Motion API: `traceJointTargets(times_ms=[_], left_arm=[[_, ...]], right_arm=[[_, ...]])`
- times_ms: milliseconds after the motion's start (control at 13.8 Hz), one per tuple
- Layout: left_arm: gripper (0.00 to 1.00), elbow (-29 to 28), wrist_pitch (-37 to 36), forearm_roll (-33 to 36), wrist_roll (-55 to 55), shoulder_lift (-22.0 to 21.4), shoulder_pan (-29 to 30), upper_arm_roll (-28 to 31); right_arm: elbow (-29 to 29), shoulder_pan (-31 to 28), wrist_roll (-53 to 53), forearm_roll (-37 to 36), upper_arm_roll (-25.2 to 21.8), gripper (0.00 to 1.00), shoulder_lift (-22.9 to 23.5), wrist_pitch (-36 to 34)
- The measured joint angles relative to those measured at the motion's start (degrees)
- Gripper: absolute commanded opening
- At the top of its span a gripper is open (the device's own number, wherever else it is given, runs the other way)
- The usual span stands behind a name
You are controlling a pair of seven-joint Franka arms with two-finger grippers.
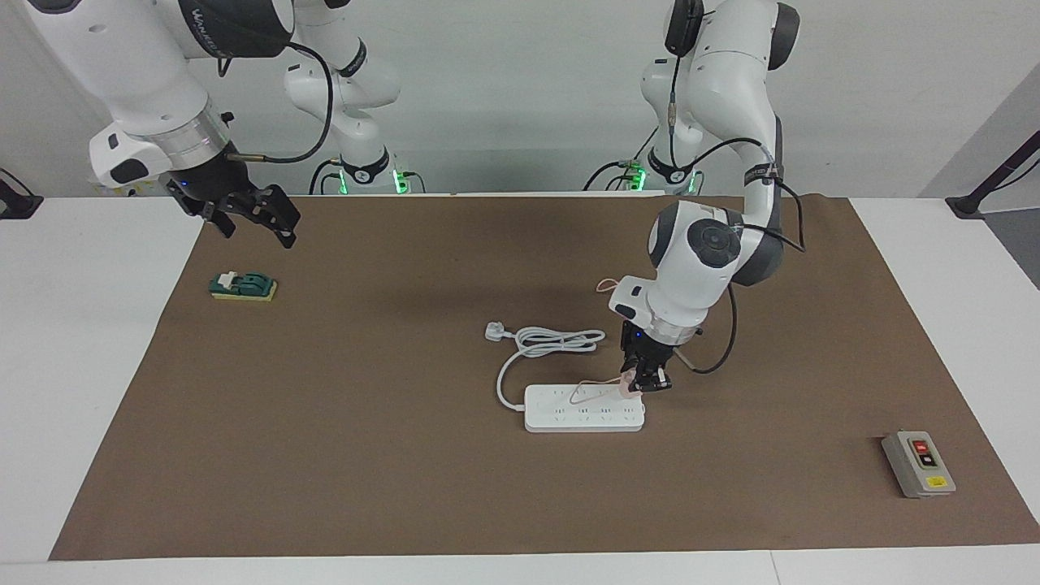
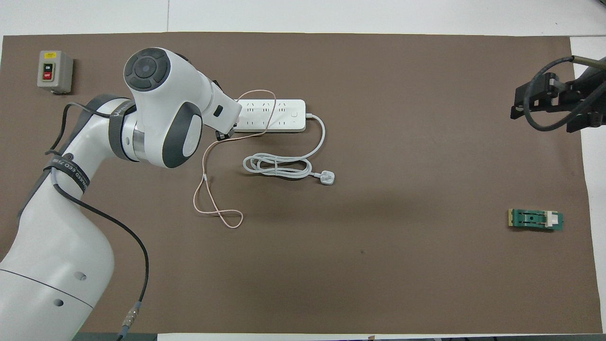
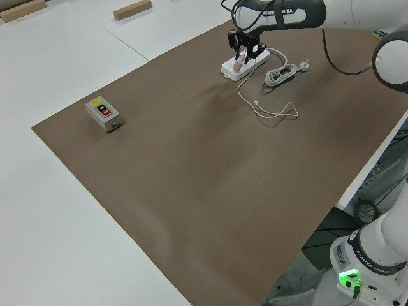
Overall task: Plug charger into power strip
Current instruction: 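Press the pink charger down into the socket with the left gripper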
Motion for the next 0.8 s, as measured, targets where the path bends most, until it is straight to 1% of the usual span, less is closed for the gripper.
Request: traceJointTargets(times_ms=[796], left_arm=[[0.00,-0.03,-1.60,0.00,0.00,-0.14,-0.31,0.01]], right_arm=[[-0.07,-0.88,-7.09,-0.44,-0.01,1.00,-1.81,-7.79]])
